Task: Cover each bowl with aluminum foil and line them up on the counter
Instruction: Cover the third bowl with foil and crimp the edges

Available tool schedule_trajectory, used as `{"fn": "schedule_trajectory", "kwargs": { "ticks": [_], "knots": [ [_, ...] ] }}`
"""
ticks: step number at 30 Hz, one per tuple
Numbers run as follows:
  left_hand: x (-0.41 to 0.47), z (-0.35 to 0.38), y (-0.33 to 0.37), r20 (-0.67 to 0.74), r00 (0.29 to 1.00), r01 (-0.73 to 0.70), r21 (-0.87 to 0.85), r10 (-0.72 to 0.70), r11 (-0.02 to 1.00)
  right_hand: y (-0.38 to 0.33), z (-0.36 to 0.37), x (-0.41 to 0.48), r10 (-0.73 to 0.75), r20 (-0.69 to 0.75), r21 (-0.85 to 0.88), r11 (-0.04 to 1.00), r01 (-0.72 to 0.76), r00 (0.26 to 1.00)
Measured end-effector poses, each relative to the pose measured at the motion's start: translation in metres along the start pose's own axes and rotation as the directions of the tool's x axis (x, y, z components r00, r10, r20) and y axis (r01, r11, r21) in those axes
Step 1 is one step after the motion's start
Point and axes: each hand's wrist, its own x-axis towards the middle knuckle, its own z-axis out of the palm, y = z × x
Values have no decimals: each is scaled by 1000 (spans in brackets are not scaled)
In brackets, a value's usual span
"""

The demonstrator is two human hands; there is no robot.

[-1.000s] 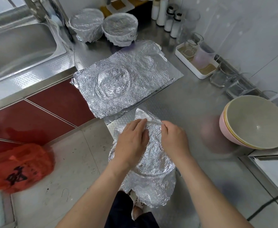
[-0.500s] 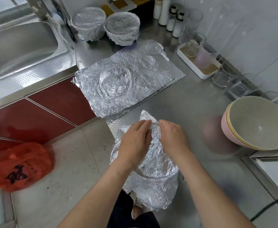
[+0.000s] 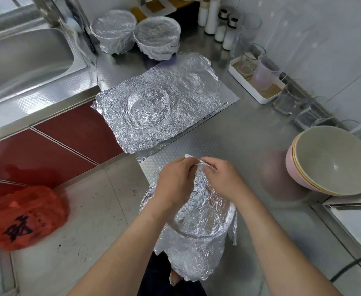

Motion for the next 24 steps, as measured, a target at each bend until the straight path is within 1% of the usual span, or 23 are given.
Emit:
{"fn": "schedule_trajectory", "kwargs": {
  "ticks": [2,5,7,11,14,16,18,20,23,24],
  "knots": [
    [3,-2,1,55,998,-6,-31,8,1000,1,1,2,-19,26,27,999,18,999],
    [11,-6,0,146,989,-29,-50,36,998,3,3,0,-37,-6,27,999,37,999],
    [17,-10,-5,174,984,-31,-41,38,999,4,5,0,-63,-22,32,997,64,998],
    [20,-12,-10,274,961,-29,9,26,1000,8,5,0,-92,-42,25,995,93,995],
    [20,-14,-12,278,961,-11,22,5,1000,11,3,-3,-63,-75,41,997,66,995],
    [22,-14,-11,284,959,-29,16,23,999,12,2,-5,-38,-90,60,997,44,995],
    [23,-12,-12,246,966,-82,8,77,997,16,0,-7,-7,-114,83,996,17,993],
    [21,-10,-12,152,981,-127,46,119,991,21,-2,-8,46,-186,121,992,-24,981],
    [9,-9,-9,-22,995,-95,58,96,994,29,-3,-14,158,-342,242,967,-75,926],
    [2,-8,-9,-63,994,-84,49,87,995,31,-2,-16,184,-370,274,958,-83,911]
  ]
}}
